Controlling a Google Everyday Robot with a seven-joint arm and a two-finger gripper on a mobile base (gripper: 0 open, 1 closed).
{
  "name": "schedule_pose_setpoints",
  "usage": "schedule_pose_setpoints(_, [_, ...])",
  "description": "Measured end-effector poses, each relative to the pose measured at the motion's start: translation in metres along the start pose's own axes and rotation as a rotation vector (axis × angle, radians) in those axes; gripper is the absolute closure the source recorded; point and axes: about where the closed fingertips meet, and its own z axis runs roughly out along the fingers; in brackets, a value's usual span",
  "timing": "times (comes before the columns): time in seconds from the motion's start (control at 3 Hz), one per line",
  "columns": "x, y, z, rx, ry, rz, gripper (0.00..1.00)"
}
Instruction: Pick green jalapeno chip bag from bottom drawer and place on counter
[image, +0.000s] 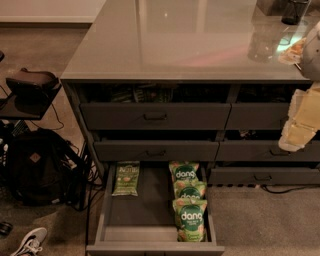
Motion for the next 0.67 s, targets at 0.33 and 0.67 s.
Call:
schedule_pose_setpoints(0.33, [-0.0001,0.0,0.0,0.0,0.0,0.0,0.0])
schedule_pose_setpoints(0.67, [-0.006,0.0038,0.0002,0.008,-0.003,-0.023,0.0])
